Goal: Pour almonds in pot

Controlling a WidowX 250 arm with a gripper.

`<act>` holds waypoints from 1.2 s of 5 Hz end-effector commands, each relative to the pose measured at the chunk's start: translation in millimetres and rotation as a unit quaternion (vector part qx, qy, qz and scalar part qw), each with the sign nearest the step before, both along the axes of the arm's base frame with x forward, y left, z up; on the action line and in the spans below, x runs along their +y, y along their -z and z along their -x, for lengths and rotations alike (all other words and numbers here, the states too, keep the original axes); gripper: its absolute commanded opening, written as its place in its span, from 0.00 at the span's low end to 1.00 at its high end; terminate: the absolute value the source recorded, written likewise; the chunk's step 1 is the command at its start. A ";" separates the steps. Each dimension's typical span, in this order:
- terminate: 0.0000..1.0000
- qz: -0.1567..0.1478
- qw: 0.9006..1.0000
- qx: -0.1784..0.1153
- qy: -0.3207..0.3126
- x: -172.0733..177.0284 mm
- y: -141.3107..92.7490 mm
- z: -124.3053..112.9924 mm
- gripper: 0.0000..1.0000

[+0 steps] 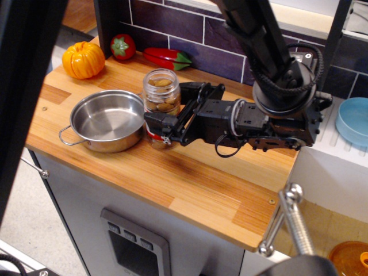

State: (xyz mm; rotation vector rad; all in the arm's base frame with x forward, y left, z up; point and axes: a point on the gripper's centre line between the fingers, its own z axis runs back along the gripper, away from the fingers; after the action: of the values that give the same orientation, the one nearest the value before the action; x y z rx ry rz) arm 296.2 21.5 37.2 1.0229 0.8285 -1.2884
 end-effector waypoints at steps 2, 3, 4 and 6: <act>0.00 0.115 0.990 -0.082 0.024 -8.7 -65.2 3.9 0.00; 0.00 0.204 0.968 -0.130 0.062 0.2 -61.7 12.9 0.00; 0.00 0.290 0.934 -0.182 0.102 3.4 -64.3 11.1 0.00; 0.00 0.492 0.842 -0.165 0.150 2.9 -93.4 -3.9 0.00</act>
State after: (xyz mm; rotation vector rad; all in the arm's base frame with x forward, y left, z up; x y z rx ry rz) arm 292.0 21.5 114.0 0.3981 -0.2847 -1.5229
